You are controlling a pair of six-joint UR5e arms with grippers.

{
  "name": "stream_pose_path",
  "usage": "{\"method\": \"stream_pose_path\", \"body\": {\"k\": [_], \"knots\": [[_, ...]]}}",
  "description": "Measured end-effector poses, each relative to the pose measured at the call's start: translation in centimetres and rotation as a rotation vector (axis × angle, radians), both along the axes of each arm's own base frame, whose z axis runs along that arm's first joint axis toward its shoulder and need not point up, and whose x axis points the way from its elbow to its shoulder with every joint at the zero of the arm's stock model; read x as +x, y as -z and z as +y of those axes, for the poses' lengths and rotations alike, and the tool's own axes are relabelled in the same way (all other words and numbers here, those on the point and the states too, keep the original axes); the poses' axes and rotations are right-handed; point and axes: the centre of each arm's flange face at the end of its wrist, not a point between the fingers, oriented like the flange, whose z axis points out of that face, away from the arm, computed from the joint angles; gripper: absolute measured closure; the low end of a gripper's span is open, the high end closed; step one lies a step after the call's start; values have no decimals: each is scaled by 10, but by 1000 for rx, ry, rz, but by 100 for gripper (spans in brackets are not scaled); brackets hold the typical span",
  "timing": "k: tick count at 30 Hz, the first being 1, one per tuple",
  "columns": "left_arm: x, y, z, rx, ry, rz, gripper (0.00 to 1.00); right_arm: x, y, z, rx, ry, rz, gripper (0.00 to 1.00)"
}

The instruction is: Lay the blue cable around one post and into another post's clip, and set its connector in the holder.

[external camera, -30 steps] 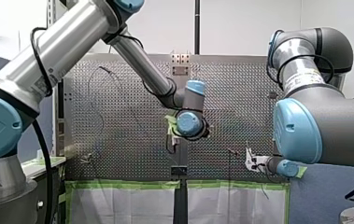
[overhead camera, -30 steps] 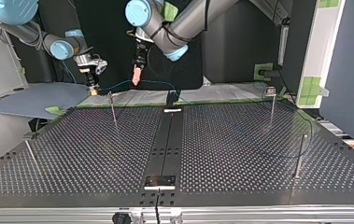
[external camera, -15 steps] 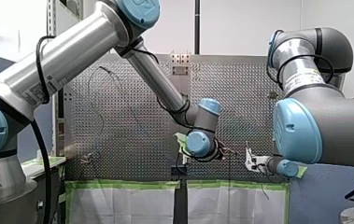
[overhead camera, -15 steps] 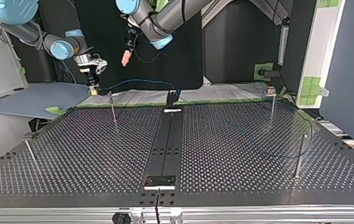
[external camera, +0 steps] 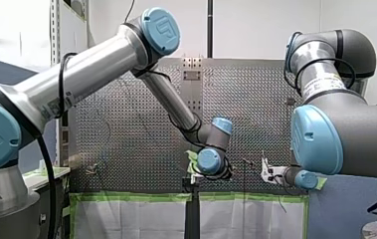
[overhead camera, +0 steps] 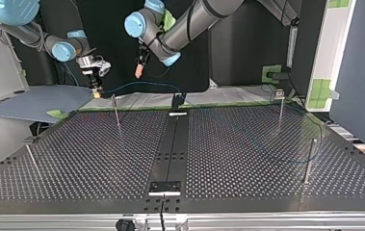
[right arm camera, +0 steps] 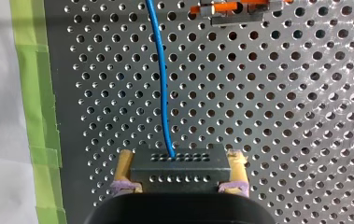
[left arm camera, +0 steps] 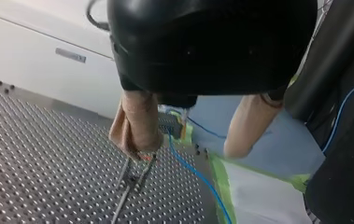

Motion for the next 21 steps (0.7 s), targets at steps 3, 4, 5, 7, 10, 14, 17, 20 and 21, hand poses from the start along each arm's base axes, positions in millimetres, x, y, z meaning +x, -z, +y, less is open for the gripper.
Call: {"method": "stream_pose_path", "body": {"k": [3, 4, 5, 7, 10, 14, 17, 20, 21], "knots": [[5, 9, -3, -7, -3, 13, 0, 0, 0, 0, -1, 0, 0, 100], [6, 13, -5, -12, -2, 21, 0, 0, 0, 0, -1, 0, 0, 100], [6, 16, -7, -17, 0, 27, 0, 0, 0, 0, -1, 0, 0, 100], [8, 23, -12, -33, 6, 40, 0, 0, 0, 0, -1, 0, 0, 100], [11, 33, -18, -62, 10, 52, 0, 0, 0, 0, 0, 0, 0, 100], [17, 44, -23, -93, -1, 63, 0, 0, 0, 0, -1, 0, 0, 100], [23, 54, -26, -116, -17, 71, 0, 0, 0, 0, -2, 0, 0, 100], [29, 63, -28, -135, -34, 80, 0, 0, 0, 0, -3, 0, 0, 100], [30, 65, -28, -139, -38, 82, 0, 0, 0, 0, -3, 0, 0, 100]]}}
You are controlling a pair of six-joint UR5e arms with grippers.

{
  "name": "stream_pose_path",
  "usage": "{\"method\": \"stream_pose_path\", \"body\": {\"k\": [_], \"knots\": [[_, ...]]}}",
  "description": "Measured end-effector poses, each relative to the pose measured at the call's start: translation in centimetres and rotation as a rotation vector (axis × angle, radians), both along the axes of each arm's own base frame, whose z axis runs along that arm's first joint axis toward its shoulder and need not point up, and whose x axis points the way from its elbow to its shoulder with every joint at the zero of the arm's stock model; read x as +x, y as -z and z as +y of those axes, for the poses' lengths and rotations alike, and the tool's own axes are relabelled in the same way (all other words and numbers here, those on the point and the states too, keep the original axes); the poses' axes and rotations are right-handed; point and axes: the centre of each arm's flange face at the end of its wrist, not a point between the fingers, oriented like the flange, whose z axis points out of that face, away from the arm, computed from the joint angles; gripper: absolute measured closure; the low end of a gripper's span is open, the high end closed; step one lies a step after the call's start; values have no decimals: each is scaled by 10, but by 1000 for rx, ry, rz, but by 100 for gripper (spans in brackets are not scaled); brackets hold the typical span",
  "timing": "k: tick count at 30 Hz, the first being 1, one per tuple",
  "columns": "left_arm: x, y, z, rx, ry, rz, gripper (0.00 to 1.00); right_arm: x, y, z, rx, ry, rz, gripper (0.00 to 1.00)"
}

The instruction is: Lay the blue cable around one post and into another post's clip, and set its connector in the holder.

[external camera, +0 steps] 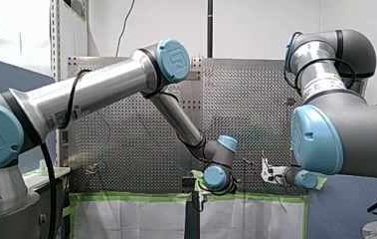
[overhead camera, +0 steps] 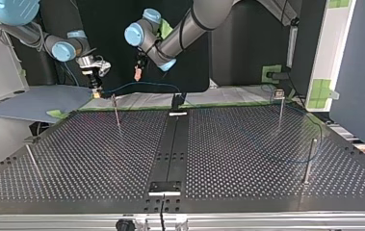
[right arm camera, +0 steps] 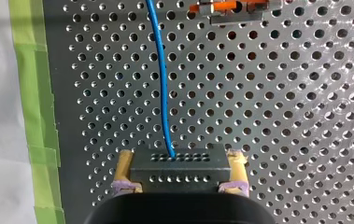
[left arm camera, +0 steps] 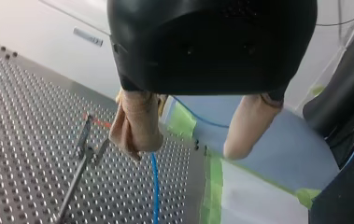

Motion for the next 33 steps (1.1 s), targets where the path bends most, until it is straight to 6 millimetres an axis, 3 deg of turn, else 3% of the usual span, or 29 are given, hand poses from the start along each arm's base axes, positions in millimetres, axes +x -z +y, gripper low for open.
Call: {"method": "stream_pose_path", "body": {"k": [8, 16, 19, 28, 33], "knots": [[4, 43, 9, 13, -36, 35, 0, 0, 0, 0, 0, 0, 1, 100], [-10, 90, 25, 83, -59, 67, 0, 0, 0, 0, 1, 0, 2, 100], [-13, 88, 23, 86, -60, 60, 0, 0, 0, 0, 0, 0, 3, 100], [-10, 43, 5, 46, -53, 11, 0, 0, 0, 0, 0, 0, 4, 100], [-8, 33, 3, 40, -73, -5, 0, 0, 0, 0, 1, -1, 4, 100]]}}
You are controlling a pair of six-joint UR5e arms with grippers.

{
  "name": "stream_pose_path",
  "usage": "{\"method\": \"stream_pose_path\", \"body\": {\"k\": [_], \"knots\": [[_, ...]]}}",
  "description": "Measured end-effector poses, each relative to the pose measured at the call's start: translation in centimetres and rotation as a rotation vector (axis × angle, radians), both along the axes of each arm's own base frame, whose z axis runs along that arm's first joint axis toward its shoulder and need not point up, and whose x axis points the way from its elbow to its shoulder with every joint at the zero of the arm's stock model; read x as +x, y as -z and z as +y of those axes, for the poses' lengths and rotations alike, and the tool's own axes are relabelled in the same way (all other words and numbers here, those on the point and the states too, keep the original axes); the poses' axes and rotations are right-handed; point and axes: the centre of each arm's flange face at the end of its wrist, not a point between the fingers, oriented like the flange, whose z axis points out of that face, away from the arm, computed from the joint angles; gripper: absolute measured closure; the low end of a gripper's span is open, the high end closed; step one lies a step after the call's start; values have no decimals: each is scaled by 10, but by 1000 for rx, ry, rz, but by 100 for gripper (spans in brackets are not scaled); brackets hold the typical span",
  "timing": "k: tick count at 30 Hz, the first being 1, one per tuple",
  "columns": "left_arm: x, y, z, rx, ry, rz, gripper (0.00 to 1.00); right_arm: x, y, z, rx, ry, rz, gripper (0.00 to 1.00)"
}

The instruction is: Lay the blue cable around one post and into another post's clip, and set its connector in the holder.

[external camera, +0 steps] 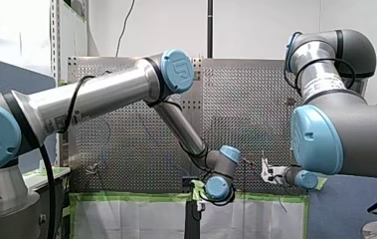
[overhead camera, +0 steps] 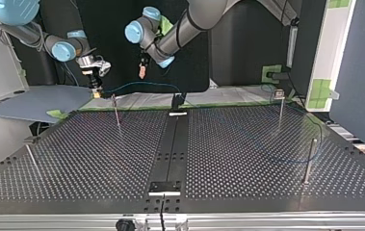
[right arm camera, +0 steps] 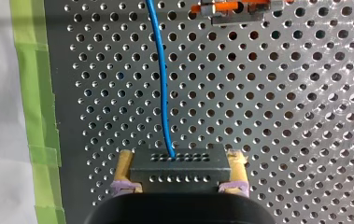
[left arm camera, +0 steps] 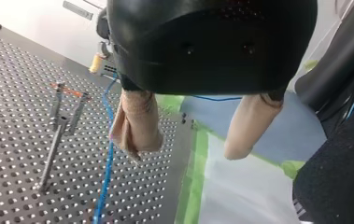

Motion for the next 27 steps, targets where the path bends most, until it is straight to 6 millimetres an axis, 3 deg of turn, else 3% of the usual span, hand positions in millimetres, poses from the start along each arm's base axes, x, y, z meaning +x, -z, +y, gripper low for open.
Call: {"method": "stream_pose_path", "body": {"k": [11, 18, 27], "knots": [[17, -22, -2, -45, -56, -57, 0, 0, 0, 0, 0, 0, 0, 100], [28, -25, -5, -93, -57, -88, 0, 0, 0, 0, 0, 0, 1, 100], [46, -26, 6, -94, -104, -102, 0, 0, 0, 0, 1, -1, 6, 100]]}}
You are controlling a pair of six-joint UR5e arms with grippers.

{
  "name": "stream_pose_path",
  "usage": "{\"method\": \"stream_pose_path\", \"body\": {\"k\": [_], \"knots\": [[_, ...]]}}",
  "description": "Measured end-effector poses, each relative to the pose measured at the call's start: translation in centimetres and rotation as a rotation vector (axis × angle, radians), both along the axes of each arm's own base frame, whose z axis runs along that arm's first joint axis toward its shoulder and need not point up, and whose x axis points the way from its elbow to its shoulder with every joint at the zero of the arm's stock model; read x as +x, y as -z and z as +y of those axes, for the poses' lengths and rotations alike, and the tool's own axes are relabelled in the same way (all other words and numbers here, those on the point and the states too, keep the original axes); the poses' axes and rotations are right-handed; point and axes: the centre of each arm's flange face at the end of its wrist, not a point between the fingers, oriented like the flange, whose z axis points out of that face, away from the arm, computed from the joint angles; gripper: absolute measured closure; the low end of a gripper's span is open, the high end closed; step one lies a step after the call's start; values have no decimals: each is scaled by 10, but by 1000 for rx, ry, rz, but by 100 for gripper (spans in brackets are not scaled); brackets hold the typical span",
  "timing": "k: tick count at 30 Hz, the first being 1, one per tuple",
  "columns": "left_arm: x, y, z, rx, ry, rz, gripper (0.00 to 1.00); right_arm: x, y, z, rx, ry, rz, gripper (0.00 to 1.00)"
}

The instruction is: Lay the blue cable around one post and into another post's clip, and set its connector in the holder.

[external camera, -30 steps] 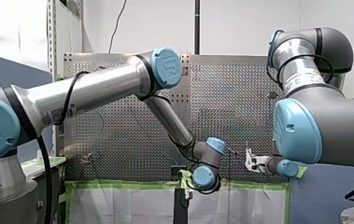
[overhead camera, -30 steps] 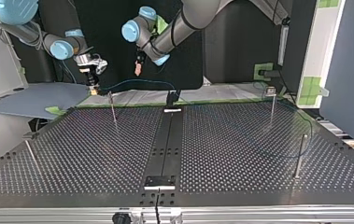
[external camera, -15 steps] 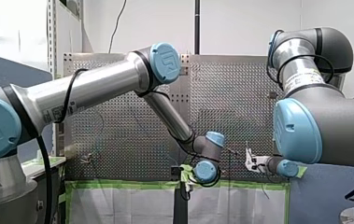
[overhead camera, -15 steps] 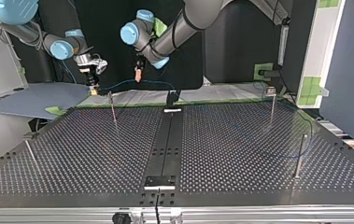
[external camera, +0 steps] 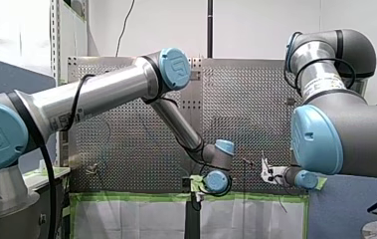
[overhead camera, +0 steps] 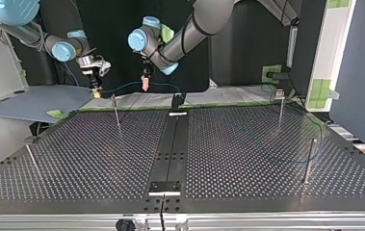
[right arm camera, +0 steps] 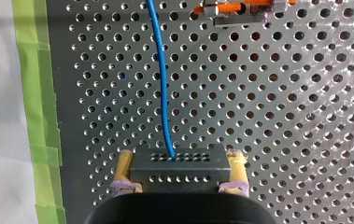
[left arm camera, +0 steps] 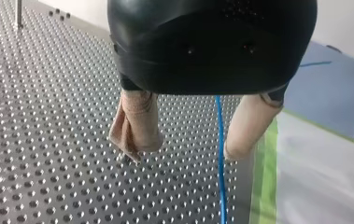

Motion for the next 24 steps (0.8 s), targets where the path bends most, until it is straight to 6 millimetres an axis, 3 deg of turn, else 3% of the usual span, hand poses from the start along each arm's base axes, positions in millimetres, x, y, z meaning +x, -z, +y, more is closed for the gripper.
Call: {"method": "stream_pose_path", "body": {"k": [9, 17, 24], "knots": [[17, 2, 10, 9, -31, 5, 0, 0, 0, 0, -1, 0, 3, 100], [15, 25, 0, 60, -17, 32, 0, -11, 1, -3, 3, 31, 6, 100], [26, 10, -17, 24, -37, -16, 0, -22, 1, -7, 6, 52, 8, 100]]}}
